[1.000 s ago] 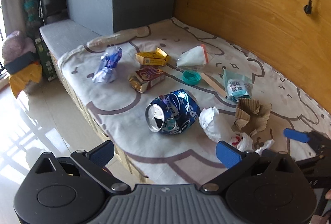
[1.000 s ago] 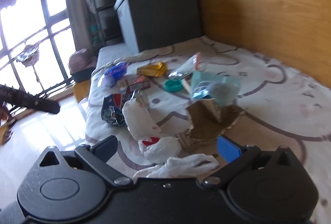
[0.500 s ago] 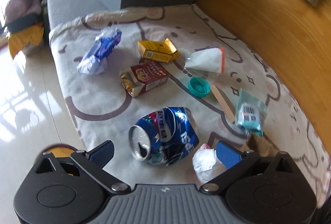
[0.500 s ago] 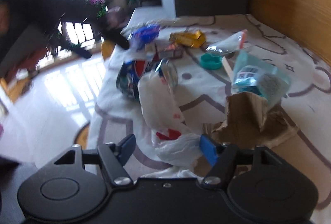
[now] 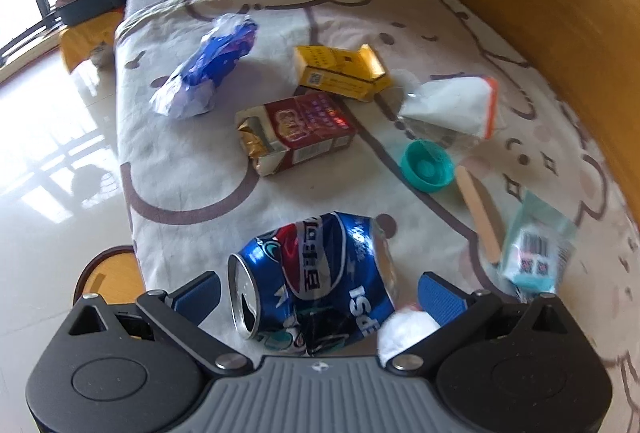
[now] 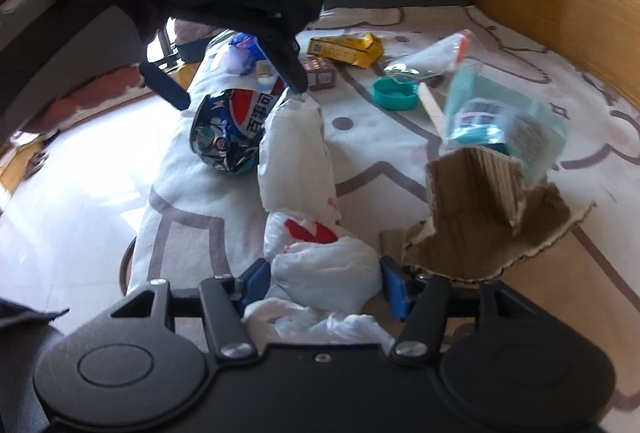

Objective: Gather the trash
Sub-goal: 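Grasp the blue Pepsi can with the left tool while the right tool grasps the white plastic bag, then carry the Pepsi can and white bag over the yellow wastebasket with both tools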

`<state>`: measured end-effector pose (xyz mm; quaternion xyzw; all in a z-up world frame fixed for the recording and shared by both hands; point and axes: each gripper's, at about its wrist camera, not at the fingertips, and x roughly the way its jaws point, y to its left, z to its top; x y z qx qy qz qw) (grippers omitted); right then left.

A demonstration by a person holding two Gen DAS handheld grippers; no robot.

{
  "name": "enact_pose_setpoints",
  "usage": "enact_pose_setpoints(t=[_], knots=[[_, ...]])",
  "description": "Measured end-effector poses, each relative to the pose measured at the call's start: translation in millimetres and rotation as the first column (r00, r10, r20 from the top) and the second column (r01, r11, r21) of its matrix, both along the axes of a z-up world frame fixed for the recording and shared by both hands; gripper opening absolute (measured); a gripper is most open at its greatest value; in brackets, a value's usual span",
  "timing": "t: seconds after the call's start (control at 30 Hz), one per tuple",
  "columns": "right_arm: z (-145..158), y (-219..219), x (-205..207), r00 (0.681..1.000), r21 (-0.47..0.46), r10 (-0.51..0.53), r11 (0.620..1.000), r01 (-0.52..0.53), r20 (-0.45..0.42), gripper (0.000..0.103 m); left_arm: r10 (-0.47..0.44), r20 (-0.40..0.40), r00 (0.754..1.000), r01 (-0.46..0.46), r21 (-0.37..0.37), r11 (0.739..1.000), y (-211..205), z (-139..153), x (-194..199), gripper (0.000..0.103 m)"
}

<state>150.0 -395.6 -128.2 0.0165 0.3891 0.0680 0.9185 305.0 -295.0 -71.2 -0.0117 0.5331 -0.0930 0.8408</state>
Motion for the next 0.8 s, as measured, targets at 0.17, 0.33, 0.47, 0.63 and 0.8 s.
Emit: enact_pose_setpoints(t=[0.17, 0.33, 0.47, 0.63, 0.8], knots=[[0, 3, -10, 0.996, 0.037, -0.085, 0.996, 0.085, -0.006, 0.055, 0.089, -0.014, 0.996, -0.089, 0.007, 0.996, -4, -10, 5, 0.103], [1, 4, -27, 0.985, 0.069, -0.169, 0.983, 0.170, -0.021, 0.054, 0.136, -0.025, 0.990, -0.136, 0.001, 0.991, -8, -22, 5, 0.103], [2, 3, -40, 0.974, 0.088, -0.225, 0.970, 0.227, -0.035, 0.054, 0.176, -0.024, 0.984, -0.176, -0.007, 0.984, -5, -29, 5, 0.098], [4, -1, -50, 0.962, 0.073, -0.268, 0.960, 0.271, -0.049, 0.054, 0.161, 0.005, 0.987, -0.161, -0.029, 0.986, 3, -29, 0, 0.096], [6, -4, -57, 0.945, 0.063, -0.320, 0.944, 0.324, -0.061, 0.053, 0.109, 0.034, 0.993, -0.107, -0.056, 0.993, 17, -26, -11, 0.095]])
